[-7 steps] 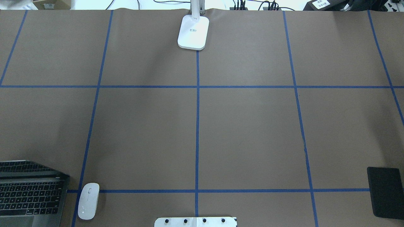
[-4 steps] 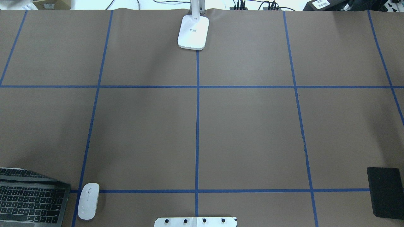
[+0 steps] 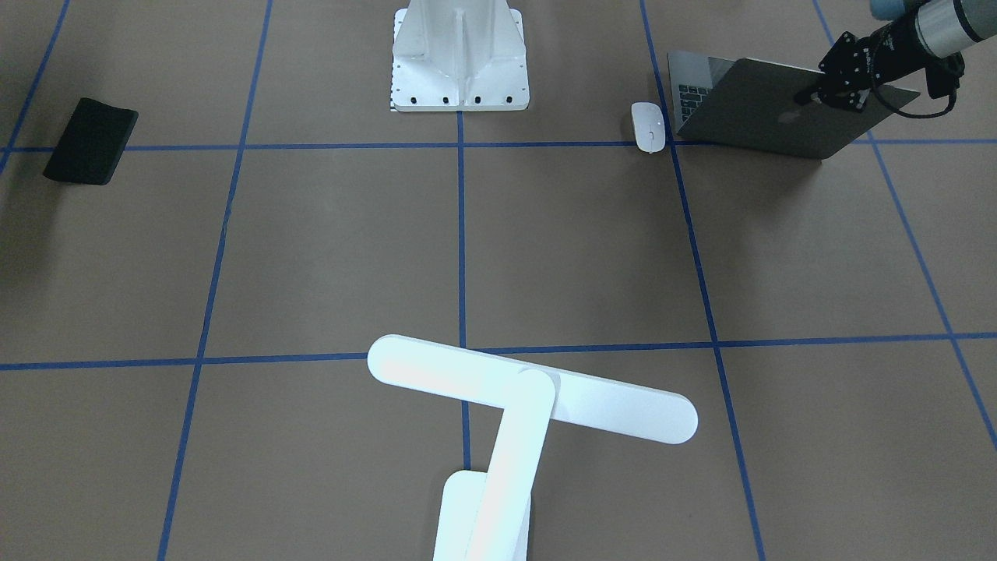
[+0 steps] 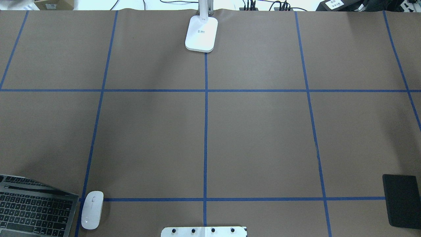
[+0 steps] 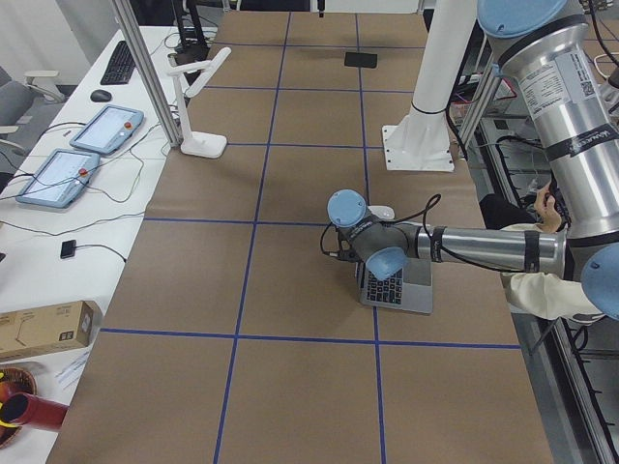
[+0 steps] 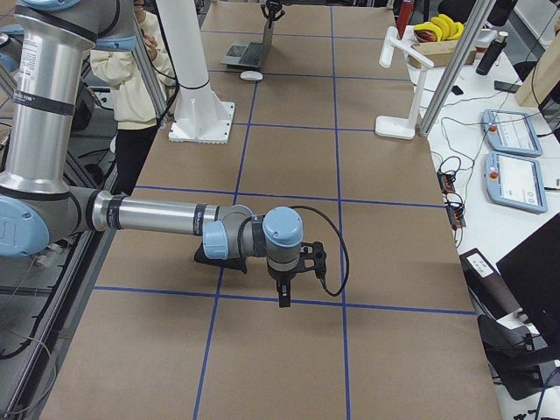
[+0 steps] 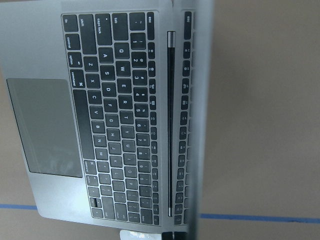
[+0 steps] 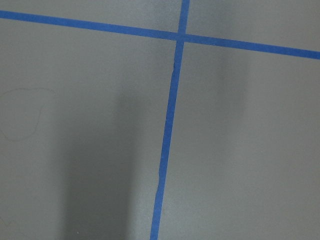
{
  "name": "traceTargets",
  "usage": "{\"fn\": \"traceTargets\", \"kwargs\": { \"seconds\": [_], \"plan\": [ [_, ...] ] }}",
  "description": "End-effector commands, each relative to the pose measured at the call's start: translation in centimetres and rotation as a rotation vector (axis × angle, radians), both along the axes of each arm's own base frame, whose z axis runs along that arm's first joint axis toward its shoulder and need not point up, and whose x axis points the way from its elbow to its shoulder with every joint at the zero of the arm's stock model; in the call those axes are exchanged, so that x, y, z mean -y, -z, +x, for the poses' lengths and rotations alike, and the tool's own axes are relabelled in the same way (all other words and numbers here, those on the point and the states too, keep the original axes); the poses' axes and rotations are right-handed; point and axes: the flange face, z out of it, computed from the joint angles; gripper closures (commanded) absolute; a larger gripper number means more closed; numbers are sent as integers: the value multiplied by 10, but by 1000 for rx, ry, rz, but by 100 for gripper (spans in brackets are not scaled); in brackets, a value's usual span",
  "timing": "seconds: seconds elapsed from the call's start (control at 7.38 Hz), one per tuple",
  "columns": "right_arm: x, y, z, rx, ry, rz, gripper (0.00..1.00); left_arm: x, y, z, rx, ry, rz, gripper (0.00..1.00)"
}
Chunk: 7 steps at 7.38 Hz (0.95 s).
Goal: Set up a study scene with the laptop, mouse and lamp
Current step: 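Lift and carry the laptop with the left gripper toward the white lamp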
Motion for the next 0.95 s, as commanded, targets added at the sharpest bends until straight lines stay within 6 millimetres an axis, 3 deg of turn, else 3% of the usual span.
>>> {"fn": "traceTargets", "kwargs": {
  "seconds": [0.0,0.14,0.27,0.54,0.81],
  "plan": [
    [-13,-4,2,1,-2,-14,0,19,24,10,-48,-14,53,100],
    [-23,-4,2,-2,-1,-19,0,43,48,16,-75,-15,58,100],
    [-30,-9,3,-3,-1,-31,0,74,86,22,-102,-16,57,100],
    [-42,-10,5,-4,-4,-42,0,108,140,41,-117,-18,86,100],
    [-50,-9,6,-11,-4,-46,0,134,178,55,-120,-17,93,100]
  ]
}}
